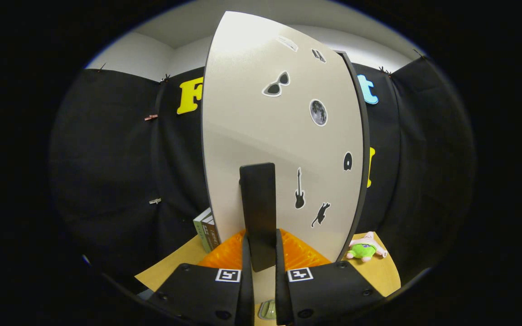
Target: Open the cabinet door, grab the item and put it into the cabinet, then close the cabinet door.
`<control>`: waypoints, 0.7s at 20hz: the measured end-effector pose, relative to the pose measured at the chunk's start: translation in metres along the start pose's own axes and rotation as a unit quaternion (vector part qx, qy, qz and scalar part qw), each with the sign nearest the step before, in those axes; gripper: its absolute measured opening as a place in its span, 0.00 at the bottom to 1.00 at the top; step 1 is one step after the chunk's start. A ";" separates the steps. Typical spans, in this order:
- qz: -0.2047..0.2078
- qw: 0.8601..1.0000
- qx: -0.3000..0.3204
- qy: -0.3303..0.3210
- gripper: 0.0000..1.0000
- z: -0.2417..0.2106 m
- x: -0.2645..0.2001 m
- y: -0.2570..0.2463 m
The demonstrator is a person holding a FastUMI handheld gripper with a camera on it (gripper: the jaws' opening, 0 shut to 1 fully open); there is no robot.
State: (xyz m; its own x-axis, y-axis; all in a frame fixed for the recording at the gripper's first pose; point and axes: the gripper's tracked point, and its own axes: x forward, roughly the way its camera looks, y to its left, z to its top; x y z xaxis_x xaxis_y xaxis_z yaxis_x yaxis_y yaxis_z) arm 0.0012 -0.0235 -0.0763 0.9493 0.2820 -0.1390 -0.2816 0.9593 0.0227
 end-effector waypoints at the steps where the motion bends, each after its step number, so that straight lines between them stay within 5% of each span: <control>1: 0.004 1.000 0.000 0.001 0.22 0.000 -0.009 -0.004; 14: -0.062 0.998 0.003 -0.008 0.21 0.000 -0.092 -0.097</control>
State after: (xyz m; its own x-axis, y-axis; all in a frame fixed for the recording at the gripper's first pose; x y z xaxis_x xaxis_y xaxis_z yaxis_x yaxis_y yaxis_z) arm -0.0593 -0.1423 -0.0658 0.9790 0.1609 -0.1250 -0.1606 0.9869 0.0131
